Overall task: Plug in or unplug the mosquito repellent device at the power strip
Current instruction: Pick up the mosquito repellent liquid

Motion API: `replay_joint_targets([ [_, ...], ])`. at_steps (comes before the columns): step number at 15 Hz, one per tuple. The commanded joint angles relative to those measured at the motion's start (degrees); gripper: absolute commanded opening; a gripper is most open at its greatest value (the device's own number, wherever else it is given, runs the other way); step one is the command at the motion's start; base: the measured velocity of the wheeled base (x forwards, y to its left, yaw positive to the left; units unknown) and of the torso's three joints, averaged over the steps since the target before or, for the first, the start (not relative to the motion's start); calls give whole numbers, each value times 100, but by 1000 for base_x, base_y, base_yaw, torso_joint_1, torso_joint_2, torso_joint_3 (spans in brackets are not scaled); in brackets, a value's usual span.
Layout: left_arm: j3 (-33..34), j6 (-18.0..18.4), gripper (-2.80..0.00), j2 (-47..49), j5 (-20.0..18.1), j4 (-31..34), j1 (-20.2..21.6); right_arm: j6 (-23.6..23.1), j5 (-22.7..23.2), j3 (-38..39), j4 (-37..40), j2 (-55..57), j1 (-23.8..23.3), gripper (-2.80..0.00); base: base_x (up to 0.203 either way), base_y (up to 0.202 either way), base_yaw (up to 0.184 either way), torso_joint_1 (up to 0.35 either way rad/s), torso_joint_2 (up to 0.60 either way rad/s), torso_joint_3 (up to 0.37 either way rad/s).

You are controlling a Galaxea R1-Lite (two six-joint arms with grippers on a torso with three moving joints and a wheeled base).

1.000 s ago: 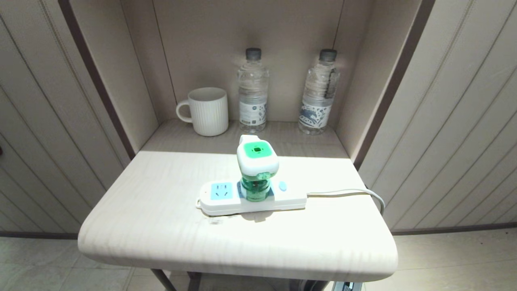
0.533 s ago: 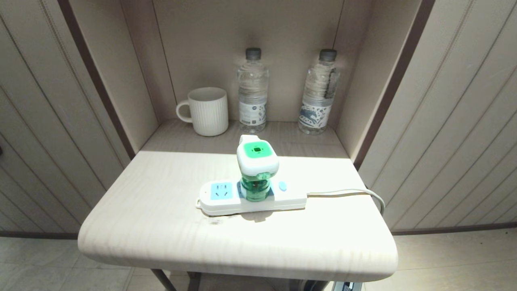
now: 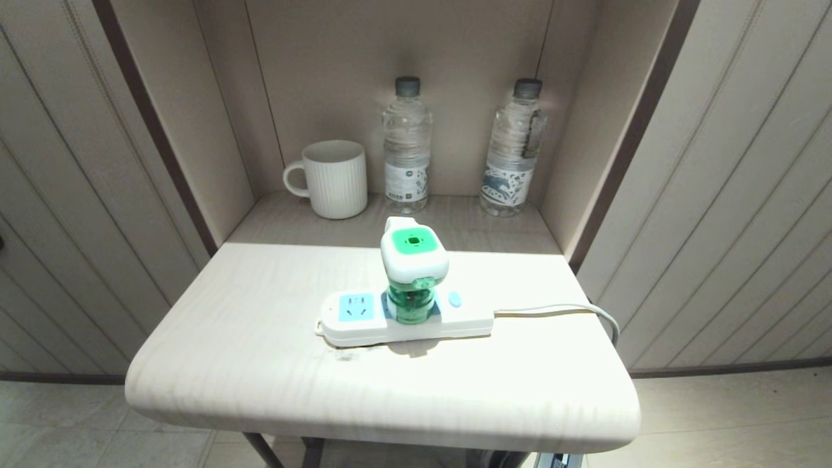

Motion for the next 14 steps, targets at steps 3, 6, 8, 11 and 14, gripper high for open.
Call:
replay_joint_targets([
  [3, 0, 0, -280, 2, 0, 6, -4, 106, -2740, -408, 179, 1247, 2994, -280, 0, 0, 0, 0, 0, 0],
  [6, 0, 0, -280, 2, 0, 6, 0, 79, -4991, 29, -654, 1629, 4589, -280, 0, 0, 0, 0, 0, 0],
  [8, 0, 0, -280, 2, 0, 6, -4, -100, -5272, 652, -1752, 1710, 4717, -280, 0, 0, 0, 0, 0, 0],
  [11, 0, 0, -280, 2, 0, 6, -4, -655, -5739, 1304, -3413, 1881, 4975, -280, 0, 0, 0, 0, 0, 0],
  [14, 0, 0, -280, 2, 0, 6, -2, -1280, -6239, 1870, -5543, 2408, 5282, -280, 0, 0, 0, 0, 0, 0],
])
